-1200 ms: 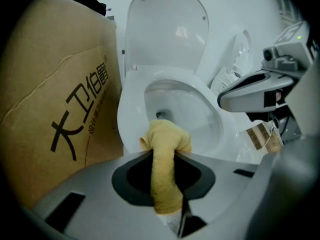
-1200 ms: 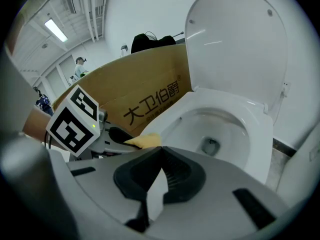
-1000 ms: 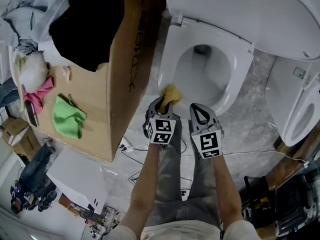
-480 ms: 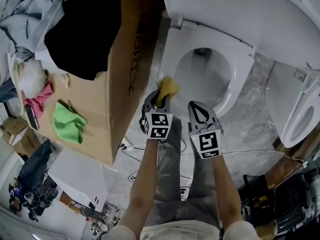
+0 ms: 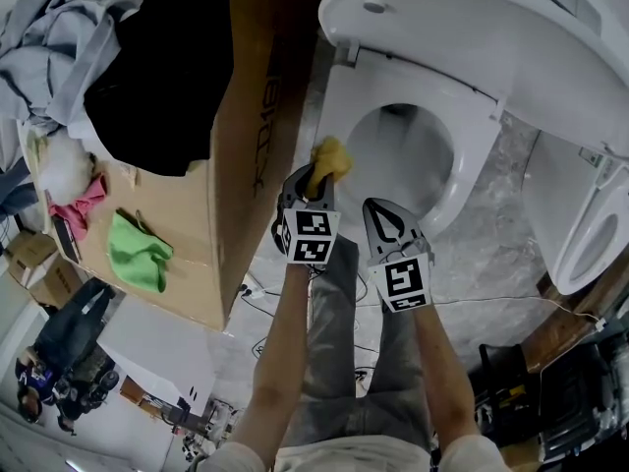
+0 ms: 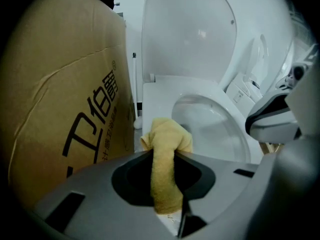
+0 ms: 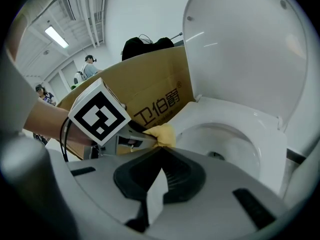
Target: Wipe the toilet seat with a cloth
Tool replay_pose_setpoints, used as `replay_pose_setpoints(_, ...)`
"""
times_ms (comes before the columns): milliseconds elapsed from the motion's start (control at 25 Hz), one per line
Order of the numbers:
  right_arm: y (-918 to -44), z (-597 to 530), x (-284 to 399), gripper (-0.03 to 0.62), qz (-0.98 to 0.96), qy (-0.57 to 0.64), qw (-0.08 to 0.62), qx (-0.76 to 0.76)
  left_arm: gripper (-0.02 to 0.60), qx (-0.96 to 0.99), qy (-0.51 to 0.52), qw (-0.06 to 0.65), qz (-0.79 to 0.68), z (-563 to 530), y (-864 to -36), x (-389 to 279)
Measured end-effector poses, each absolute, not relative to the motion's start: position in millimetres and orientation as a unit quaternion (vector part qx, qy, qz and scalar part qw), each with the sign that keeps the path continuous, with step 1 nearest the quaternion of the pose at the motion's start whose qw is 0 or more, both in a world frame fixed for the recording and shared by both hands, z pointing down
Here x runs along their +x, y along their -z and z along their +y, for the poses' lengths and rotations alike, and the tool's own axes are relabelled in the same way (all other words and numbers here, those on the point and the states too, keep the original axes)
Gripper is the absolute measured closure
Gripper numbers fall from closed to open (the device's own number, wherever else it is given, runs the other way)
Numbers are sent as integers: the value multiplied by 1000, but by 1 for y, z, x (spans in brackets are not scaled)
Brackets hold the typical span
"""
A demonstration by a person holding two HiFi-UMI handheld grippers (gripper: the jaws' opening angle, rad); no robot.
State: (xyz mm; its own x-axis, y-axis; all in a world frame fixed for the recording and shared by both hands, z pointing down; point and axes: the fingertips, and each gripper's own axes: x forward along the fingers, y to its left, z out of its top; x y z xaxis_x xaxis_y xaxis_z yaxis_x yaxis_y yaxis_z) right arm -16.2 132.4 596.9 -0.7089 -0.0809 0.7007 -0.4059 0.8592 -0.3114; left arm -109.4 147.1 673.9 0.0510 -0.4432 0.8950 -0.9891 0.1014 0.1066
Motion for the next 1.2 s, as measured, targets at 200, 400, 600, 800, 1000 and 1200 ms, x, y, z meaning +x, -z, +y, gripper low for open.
replay_pose_setpoints(200,-597,120,-18,586,-897,-225,355,139,483,590,-320,424,-608,132,-673,-114)
replay_pose_setpoints(400,-595,109,-22,586,-900,-225,347,137,483,594,-315,421,-608,111,-673,-120)
replay_pose_setpoints(600,-594,100,-22,586,-901,-225,344,138,483,599,-315,416,-607,90,-673,-125)
replay_pose_setpoints(800,-595,88,-17,586,-900,-227,342,146,483,604,-314,411,-607,72,-672,-127)
replay_pose_setpoints(1000,-597,74,-15,586,-899,-228,340,153,483,609,-315,402,-607,56,-671,-127)
replay_pose_setpoints(1200,-595,62,-13,586,-900,-229,336,156,483,613,-319,395,-605,40,-670,-126)
